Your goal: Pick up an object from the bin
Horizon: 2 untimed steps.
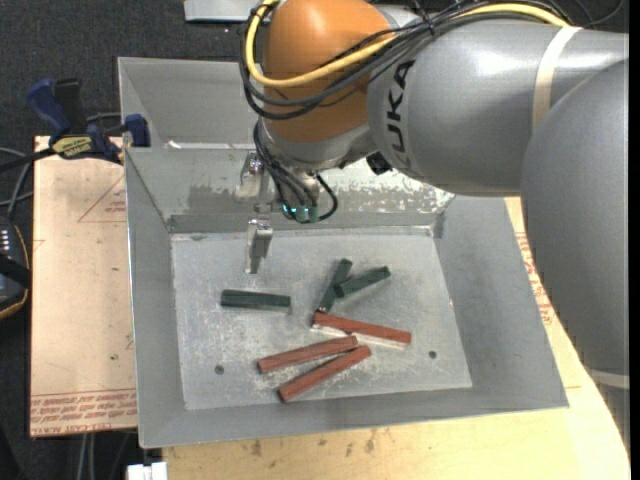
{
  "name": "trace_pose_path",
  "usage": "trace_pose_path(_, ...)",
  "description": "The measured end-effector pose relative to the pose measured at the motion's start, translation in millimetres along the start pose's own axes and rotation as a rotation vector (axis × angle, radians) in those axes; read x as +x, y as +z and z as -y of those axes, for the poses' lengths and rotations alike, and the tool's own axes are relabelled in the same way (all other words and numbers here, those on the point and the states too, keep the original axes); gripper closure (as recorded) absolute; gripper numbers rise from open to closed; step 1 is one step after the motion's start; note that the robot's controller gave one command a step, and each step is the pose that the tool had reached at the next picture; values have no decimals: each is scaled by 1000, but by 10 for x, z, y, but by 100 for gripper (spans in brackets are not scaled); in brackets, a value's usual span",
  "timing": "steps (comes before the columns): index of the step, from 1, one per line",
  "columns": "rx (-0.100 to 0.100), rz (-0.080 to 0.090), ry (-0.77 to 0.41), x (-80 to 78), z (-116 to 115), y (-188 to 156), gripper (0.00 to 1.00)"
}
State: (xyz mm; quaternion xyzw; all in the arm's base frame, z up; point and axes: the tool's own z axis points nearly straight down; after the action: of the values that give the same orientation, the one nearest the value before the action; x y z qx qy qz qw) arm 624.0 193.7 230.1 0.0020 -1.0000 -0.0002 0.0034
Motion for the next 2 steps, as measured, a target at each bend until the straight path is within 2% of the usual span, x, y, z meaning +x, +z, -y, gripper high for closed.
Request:
trace_pose_path(1, -1, 8, 3, -17, 11, -52, 0)
trace_pose_path(2, -2, 11, 13, 112, 163, 699, 0)
